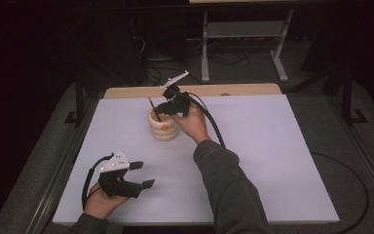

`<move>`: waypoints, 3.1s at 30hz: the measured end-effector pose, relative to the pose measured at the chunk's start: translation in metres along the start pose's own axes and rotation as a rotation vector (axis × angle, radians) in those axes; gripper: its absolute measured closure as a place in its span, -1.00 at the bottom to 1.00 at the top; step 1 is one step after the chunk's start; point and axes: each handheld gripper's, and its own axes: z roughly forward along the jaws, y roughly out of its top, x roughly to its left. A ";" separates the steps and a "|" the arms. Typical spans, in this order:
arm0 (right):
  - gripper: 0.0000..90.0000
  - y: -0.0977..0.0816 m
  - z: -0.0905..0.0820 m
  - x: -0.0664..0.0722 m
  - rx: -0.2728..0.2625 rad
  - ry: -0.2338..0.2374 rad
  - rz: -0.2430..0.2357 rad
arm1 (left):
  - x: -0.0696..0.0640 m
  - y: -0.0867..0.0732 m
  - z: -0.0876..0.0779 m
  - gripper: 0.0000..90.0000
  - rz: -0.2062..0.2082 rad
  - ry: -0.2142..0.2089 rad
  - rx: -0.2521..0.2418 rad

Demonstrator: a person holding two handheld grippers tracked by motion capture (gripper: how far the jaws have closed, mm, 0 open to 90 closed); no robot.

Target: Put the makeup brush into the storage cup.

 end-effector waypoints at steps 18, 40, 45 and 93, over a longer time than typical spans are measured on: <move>0.49 -0.004 -0.017 0.002 -0.035 0.008 -0.009 | 0.001 0.000 -0.001 -0.50 0.001 0.007 0.000; 0.11 -0.021 -0.057 -0.001 -0.104 0.009 0.001 | 0.003 -0.002 -0.002 -0.51 -0.004 0.029 -0.006; 0.03 -0.025 -0.064 -0.002 -0.116 0.007 0.008 | 0.003 -0.003 -0.003 -0.51 -0.017 0.027 -0.016; -0.35 -0.067 -0.122 -0.013 -0.153 -0.059 0.046 | 0.004 -0.004 -0.002 -0.52 -0.009 0.036 -0.007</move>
